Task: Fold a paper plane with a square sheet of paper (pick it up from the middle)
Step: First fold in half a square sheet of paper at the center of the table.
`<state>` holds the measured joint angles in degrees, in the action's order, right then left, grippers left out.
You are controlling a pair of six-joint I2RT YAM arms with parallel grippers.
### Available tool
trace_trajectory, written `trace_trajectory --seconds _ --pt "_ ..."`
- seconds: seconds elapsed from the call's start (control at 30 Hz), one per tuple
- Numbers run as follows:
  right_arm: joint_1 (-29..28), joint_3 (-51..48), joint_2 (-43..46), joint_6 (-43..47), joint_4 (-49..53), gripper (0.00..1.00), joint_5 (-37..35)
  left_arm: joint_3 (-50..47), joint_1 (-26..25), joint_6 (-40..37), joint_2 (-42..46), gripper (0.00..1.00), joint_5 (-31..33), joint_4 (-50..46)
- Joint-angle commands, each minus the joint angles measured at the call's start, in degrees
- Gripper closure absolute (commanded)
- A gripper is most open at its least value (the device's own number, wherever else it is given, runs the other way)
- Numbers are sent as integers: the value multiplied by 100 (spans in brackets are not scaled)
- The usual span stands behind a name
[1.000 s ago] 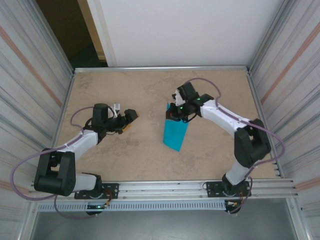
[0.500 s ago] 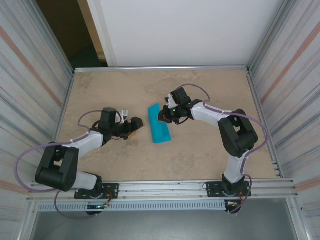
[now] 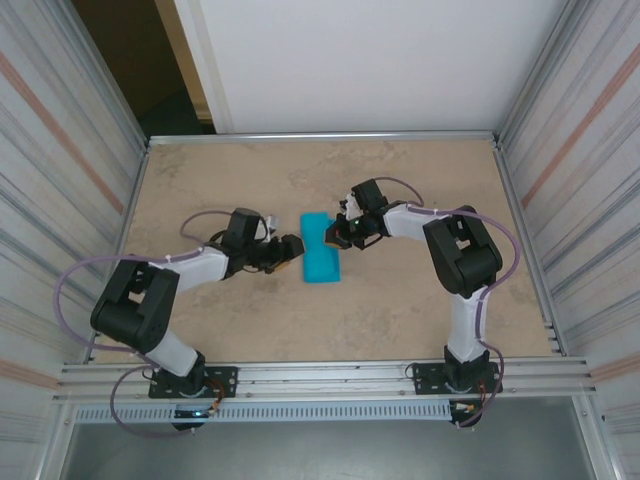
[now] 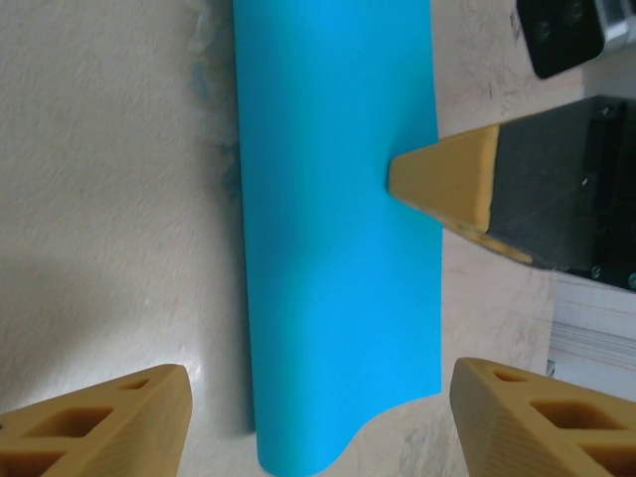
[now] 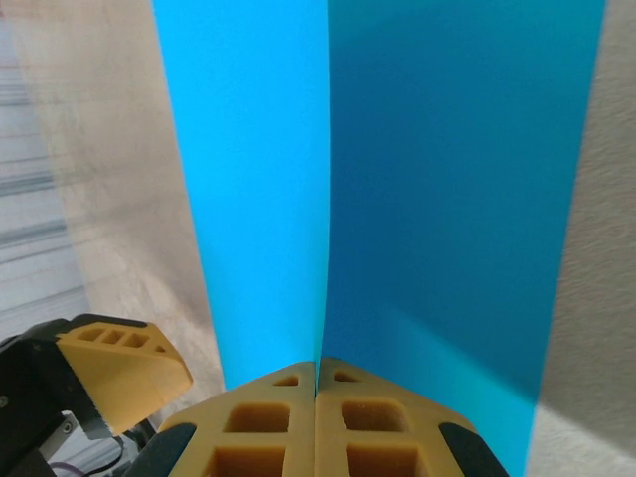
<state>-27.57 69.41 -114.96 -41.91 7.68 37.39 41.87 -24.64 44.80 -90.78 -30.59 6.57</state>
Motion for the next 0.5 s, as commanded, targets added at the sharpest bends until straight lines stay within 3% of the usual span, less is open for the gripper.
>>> trace_trajectory --seconds 0.0,0.47 --pt "65 9 -123 67 -59 98 225 458 -126 -137 -317 31 433 -367" --pt "121 -405 79 -264 -446 96 247 1684 -353 -451 -1451 50 665 -1302"
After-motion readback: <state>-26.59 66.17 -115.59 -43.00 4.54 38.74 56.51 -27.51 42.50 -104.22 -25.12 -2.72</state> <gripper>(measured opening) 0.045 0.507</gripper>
